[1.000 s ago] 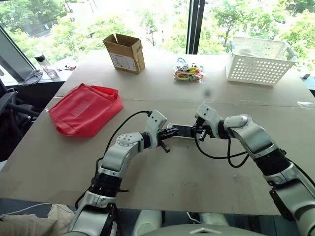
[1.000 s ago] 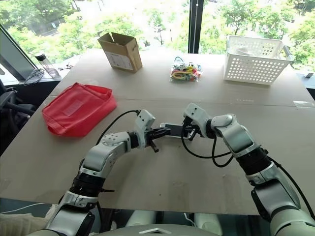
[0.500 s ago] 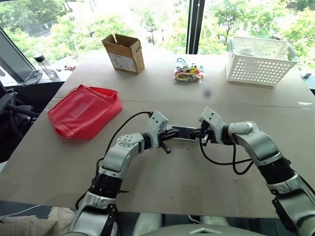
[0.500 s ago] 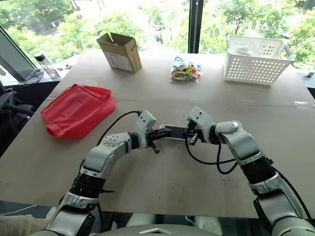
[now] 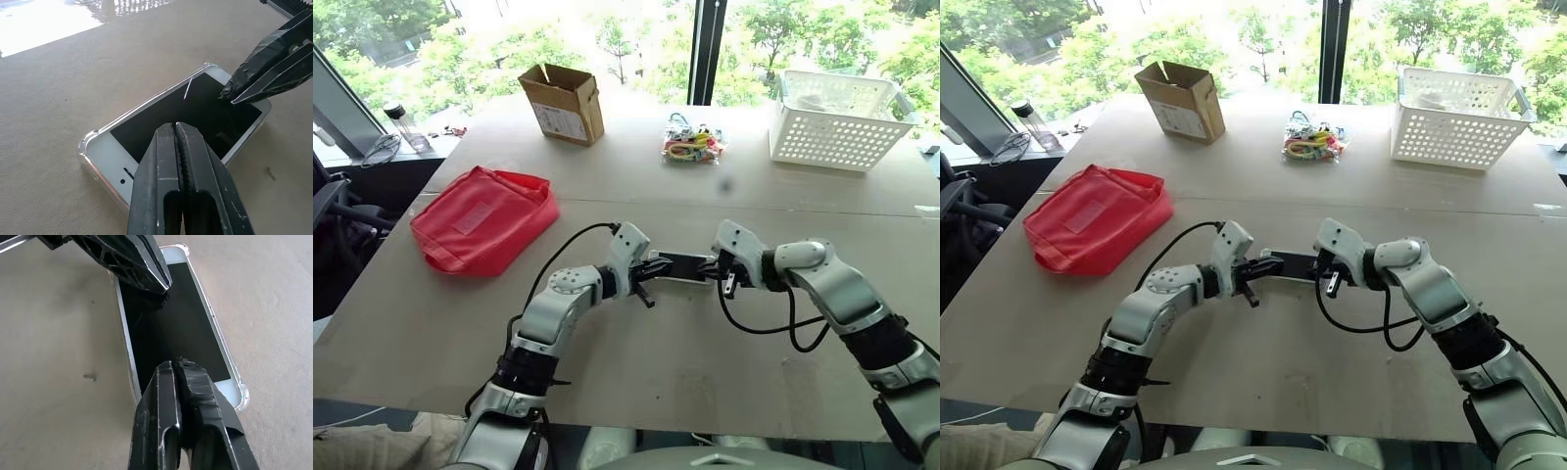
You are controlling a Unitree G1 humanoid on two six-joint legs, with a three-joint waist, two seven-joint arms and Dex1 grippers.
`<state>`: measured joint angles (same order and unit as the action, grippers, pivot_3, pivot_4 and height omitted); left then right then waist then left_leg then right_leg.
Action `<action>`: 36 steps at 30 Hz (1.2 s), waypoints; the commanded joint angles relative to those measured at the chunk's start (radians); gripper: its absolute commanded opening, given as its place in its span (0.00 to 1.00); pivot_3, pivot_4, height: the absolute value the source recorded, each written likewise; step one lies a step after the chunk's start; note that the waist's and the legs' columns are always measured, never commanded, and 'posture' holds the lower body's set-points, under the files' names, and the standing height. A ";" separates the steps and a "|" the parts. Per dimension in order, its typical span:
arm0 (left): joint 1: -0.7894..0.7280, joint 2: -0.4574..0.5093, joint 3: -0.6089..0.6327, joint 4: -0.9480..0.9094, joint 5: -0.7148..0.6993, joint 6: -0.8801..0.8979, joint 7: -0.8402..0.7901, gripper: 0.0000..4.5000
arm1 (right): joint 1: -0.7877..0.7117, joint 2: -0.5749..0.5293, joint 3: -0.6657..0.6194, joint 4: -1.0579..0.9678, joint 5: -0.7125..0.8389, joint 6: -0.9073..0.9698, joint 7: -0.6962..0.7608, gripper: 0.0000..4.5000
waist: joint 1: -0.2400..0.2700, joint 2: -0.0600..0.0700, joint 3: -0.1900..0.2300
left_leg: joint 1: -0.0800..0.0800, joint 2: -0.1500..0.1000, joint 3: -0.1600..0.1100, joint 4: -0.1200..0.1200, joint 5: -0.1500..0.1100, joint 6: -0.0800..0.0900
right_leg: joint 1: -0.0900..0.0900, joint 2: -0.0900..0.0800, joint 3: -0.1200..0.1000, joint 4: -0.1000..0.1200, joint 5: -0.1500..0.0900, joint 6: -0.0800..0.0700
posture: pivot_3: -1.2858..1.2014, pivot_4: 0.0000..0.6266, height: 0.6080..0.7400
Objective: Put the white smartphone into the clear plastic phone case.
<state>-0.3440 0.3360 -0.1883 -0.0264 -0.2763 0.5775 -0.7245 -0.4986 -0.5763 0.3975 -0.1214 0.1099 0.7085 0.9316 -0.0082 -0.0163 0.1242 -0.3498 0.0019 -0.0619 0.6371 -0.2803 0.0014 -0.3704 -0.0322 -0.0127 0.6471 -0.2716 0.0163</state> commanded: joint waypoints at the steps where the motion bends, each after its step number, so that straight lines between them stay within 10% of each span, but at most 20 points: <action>1: 0.008 0.004 -0.007 -0.009 0.005 -0.004 -0.003 0.01 | 0.082 -0.040 0.176 0.098 -0.085 0.063 0.036 0.00 | 0.000 -0.001 -0.001 | 0.000 0.000 0.000 0.000 0.000 0.000 | 0.000 0.000 0.000 0.000 0.000 0.000 | 0.52 0.24 1.00; 36: 0.007 -0.009 -0.005 0.000 0.009 -0.020 0.004 0.01 | 0.104 0.023 0.187 0.180 -0.173 0.034 0.057 0.00 | -0.003 -0.004 -0.006 | 0.005 0.001 -0.003 -0.002 0.000 0.000 | 0.006 -0.001 -0.002 -0.005 -0.002 0.004 | 0.52 0.24 1.00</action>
<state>-0.3380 0.3286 -0.1993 -0.0074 -0.2666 0.5713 -0.7229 -0.5164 -0.5514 0.4669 -0.1184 -0.0391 0.6847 0.9739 -0.0108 -0.0207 0.1184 -0.3450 0.0027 -0.0644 0.6347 -0.2805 0.0010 -0.3645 -0.0337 -0.0142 0.6424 -0.2739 0.0200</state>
